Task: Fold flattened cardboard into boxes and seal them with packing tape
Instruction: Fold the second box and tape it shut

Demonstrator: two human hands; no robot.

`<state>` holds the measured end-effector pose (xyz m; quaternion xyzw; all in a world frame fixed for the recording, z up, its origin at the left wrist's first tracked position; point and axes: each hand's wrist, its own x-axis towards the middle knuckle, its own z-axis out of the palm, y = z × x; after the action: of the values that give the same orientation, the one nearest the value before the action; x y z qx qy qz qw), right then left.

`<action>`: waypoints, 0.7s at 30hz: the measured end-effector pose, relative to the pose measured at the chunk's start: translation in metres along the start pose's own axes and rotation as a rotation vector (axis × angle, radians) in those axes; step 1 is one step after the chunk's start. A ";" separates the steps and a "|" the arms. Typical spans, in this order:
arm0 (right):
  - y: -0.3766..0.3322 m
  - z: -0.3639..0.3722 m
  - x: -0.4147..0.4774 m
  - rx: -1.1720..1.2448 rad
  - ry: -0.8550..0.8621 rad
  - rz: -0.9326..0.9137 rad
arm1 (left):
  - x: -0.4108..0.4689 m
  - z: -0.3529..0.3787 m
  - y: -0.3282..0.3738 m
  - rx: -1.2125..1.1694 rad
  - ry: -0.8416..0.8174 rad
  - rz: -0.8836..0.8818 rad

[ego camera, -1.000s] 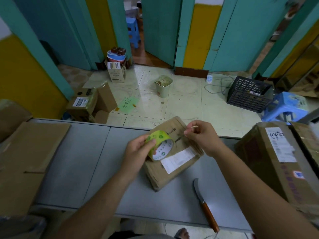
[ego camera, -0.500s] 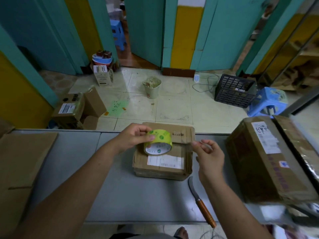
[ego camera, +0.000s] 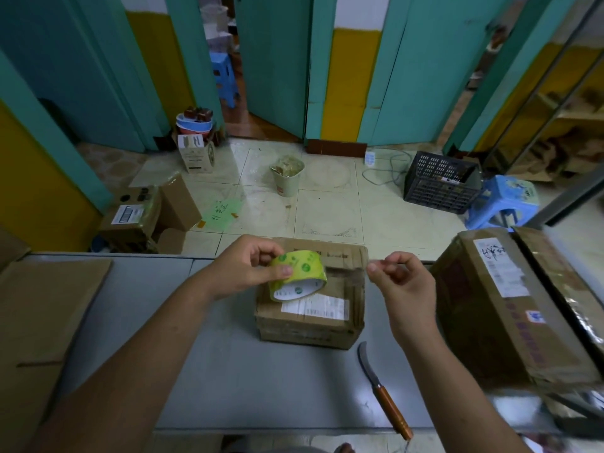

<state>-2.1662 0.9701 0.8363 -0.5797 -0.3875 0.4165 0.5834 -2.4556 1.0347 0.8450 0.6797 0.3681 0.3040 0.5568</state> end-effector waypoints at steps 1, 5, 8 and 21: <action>-0.001 -0.001 0.000 0.015 -0.001 0.002 | -0.001 -0.001 0.000 0.011 -0.003 0.003; -0.016 -0.013 0.007 0.116 0.014 0.019 | -0.007 -0.014 -0.003 0.332 0.115 -0.045; -0.024 -0.015 0.011 0.126 -0.023 0.005 | -0.012 -0.025 -0.005 0.551 0.199 -0.170; 0.000 -0.021 0.022 0.303 -0.032 0.331 | -0.021 -0.051 -0.005 -0.126 0.106 -0.116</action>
<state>-2.1388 0.9833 0.8353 -0.5342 -0.2293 0.5690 0.5816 -2.5103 1.0450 0.8499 0.6039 0.4159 0.3291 0.5949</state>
